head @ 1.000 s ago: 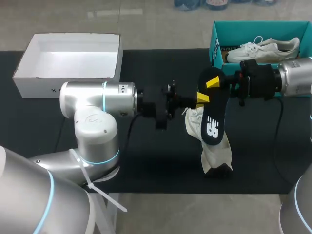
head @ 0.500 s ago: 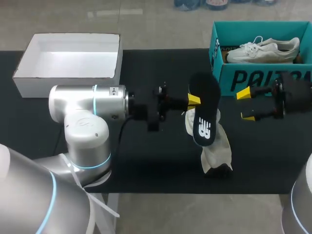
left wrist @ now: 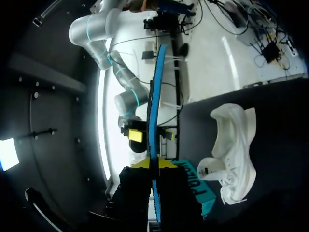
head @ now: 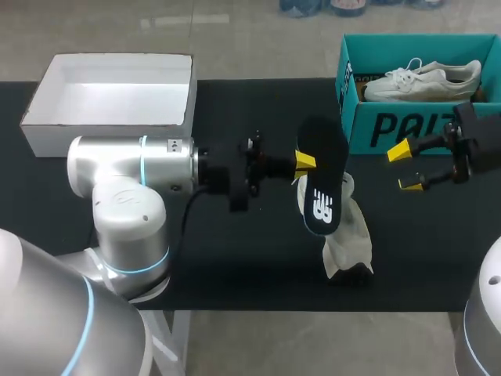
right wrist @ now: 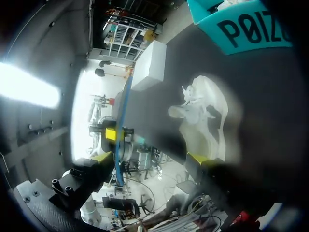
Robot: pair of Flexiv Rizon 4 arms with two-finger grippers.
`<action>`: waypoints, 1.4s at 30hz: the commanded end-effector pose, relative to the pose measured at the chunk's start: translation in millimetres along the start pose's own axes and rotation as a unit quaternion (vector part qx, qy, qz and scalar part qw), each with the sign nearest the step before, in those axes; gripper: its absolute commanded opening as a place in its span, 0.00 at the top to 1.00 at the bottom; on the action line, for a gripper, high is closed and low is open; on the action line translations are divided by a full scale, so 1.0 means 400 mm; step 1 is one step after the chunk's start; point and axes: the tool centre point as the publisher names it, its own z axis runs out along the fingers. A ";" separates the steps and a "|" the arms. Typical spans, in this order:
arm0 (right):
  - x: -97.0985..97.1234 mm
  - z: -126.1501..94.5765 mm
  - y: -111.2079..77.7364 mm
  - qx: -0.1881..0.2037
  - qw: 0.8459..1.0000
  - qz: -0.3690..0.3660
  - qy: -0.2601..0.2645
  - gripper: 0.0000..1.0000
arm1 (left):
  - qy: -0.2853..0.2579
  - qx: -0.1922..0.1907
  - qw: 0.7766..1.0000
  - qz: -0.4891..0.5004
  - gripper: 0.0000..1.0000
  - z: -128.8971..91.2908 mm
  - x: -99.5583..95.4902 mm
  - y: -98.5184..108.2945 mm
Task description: Take the shoe out of the shoebox, open the shoe tongue, remove and reinsert the insole, then place the shoe into the shoebox
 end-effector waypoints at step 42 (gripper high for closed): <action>-0.070 -0.113 -0.268 0.110 0.931 -0.246 -0.245 0.00 | 0.024 -0.011 0.999 -0.022 1.00 -0.035 -0.016 -0.016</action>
